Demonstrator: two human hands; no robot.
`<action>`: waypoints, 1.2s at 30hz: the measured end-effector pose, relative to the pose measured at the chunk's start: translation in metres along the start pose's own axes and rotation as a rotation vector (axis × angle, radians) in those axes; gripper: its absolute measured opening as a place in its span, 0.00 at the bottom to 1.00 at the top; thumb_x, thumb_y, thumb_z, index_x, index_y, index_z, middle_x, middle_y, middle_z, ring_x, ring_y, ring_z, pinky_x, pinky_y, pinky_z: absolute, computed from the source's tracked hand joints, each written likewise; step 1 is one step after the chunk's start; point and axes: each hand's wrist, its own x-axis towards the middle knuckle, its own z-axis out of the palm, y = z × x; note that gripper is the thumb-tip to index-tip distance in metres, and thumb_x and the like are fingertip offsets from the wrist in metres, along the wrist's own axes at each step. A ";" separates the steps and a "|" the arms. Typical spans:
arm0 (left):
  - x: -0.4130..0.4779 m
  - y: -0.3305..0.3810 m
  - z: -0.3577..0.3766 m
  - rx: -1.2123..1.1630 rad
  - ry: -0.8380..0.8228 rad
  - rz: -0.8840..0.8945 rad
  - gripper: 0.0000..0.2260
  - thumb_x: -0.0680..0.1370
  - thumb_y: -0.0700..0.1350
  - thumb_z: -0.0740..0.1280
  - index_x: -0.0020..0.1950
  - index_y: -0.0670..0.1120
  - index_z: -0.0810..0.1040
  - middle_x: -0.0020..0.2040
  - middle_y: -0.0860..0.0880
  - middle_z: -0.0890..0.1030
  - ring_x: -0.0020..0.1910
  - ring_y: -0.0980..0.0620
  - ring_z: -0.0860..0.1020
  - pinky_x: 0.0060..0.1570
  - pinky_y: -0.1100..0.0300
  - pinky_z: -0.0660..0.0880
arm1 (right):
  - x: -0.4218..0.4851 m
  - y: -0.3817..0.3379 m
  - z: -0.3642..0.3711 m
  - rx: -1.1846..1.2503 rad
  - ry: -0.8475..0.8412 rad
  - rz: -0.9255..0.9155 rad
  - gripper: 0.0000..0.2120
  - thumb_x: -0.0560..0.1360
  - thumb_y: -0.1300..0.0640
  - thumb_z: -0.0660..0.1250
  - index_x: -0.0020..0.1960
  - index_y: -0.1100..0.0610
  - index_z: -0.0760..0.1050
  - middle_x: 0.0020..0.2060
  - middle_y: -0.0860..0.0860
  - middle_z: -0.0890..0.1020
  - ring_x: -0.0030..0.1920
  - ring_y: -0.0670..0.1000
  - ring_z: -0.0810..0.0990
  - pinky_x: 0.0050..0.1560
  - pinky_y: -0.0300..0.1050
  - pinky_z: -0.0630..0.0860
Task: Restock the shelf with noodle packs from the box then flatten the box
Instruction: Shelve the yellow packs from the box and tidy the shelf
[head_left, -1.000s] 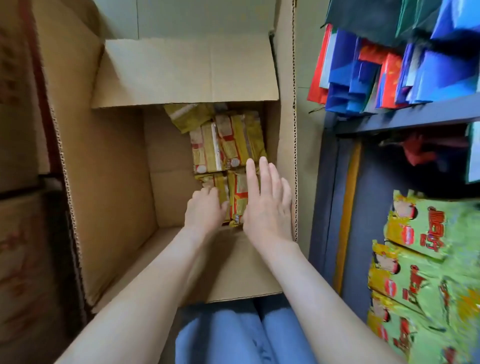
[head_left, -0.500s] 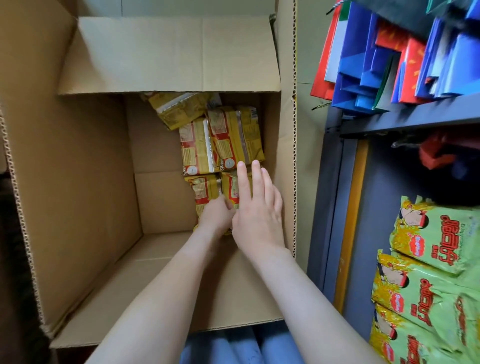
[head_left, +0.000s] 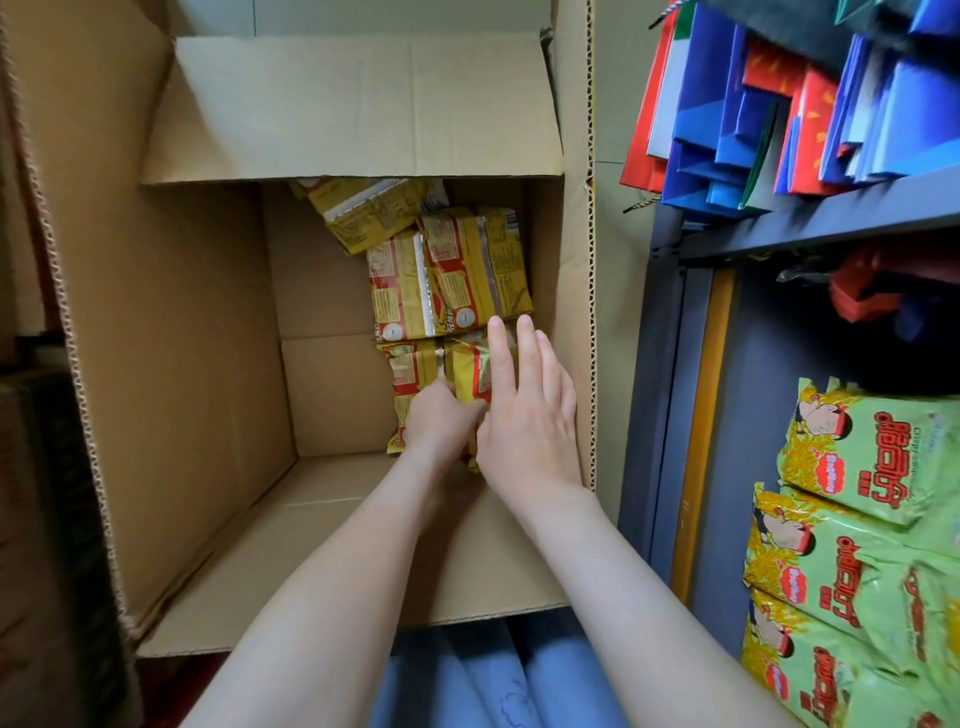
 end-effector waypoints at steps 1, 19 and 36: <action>-0.008 0.001 -0.005 -0.007 0.019 -0.010 0.13 0.74 0.53 0.67 0.50 0.45 0.79 0.44 0.49 0.82 0.41 0.49 0.77 0.34 0.60 0.69 | -0.003 -0.003 -0.006 0.005 -0.031 -0.010 0.41 0.71 0.65 0.66 0.78 0.54 0.49 0.76 0.57 0.55 0.76 0.57 0.55 0.72 0.54 0.56; -0.256 0.104 -0.180 -0.389 0.256 0.102 0.17 0.72 0.51 0.70 0.54 0.48 0.68 0.44 0.53 0.77 0.43 0.56 0.77 0.39 0.60 0.74 | -0.069 -0.076 -0.245 0.546 -0.359 0.090 0.37 0.73 0.61 0.62 0.77 0.51 0.48 0.75 0.50 0.55 0.75 0.53 0.52 0.74 0.56 0.55; -0.439 0.235 -0.232 -0.106 -0.119 0.630 0.21 0.78 0.58 0.61 0.67 0.49 0.66 0.46 0.52 0.78 0.47 0.53 0.79 0.49 0.57 0.75 | -0.172 -0.055 -0.433 0.680 0.106 0.423 0.12 0.75 0.56 0.66 0.57 0.54 0.69 0.43 0.48 0.77 0.41 0.48 0.76 0.32 0.35 0.68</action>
